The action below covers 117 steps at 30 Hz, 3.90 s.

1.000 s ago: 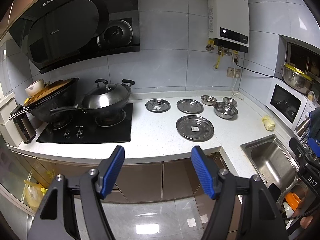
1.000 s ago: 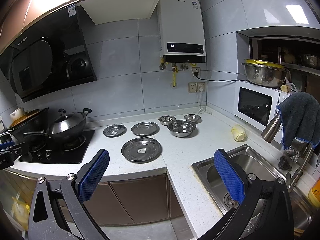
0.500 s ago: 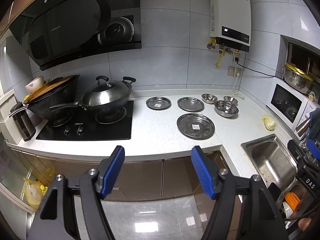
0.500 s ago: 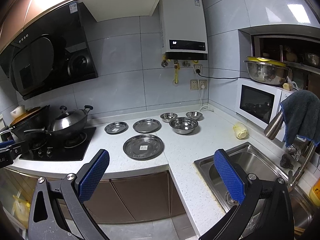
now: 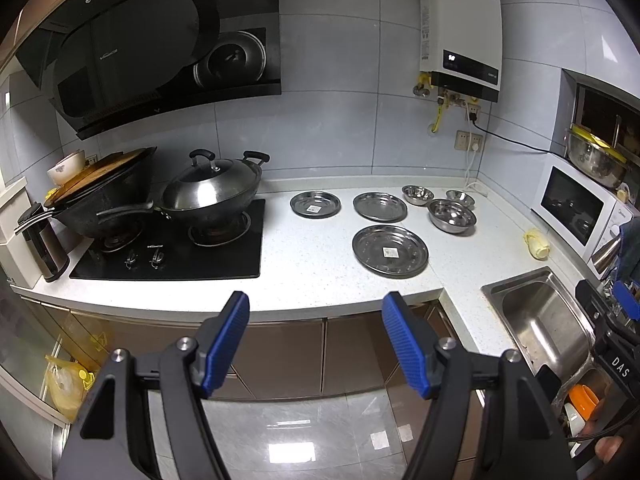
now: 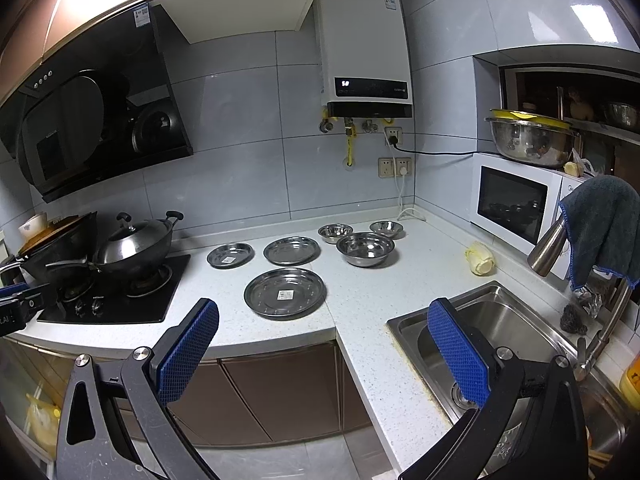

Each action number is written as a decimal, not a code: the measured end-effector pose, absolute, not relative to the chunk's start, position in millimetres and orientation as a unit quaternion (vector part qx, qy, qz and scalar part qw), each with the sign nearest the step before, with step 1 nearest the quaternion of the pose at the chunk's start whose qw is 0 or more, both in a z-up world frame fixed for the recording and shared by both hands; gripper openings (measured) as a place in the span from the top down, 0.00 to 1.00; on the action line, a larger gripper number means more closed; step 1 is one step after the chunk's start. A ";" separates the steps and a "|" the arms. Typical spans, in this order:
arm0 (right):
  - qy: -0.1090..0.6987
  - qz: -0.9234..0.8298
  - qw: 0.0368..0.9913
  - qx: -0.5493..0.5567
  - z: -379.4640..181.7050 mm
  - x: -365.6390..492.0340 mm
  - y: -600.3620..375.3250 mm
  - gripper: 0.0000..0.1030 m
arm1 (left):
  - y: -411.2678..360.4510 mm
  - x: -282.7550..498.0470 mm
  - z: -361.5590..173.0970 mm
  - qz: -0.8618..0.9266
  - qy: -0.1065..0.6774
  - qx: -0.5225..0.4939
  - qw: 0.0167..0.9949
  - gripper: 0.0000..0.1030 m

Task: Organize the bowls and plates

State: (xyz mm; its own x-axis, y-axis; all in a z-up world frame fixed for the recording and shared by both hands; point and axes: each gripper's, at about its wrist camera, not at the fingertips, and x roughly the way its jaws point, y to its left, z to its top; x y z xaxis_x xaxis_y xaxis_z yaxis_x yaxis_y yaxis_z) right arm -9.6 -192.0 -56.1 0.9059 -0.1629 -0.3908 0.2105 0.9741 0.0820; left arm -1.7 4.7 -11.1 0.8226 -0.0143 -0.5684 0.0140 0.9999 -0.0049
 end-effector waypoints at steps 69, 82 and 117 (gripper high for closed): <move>0.083 -0.106 0.990 0.036 -18.1 49.9 -131.7 0.01 | 47.1 40.6 25.2 0.001 0.171 0.017 0.985 0.34; 0.102 -0.094 0.989 0.047 -36.5 139.8 -166.1 0.01 | 26.0 137.3 6.2 0.002 0.179 0.002 0.984 0.34; 0.459 -0.077 0.883 0.062 -290.8 476.4 -278.0 0.01 | -106.4 533.8 -263.9 -0.069 0.562 0.036 0.823 0.35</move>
State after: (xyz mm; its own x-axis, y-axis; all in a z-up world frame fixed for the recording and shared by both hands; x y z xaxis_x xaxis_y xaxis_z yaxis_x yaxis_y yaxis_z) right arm 476.4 -278.0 -290.8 0.5663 -0.0797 -0.8203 0.1939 0.9803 0.0386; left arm 533.8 -106.4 -263.9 0.3586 -0.0736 -0.9306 0.1545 0.9878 -0.0186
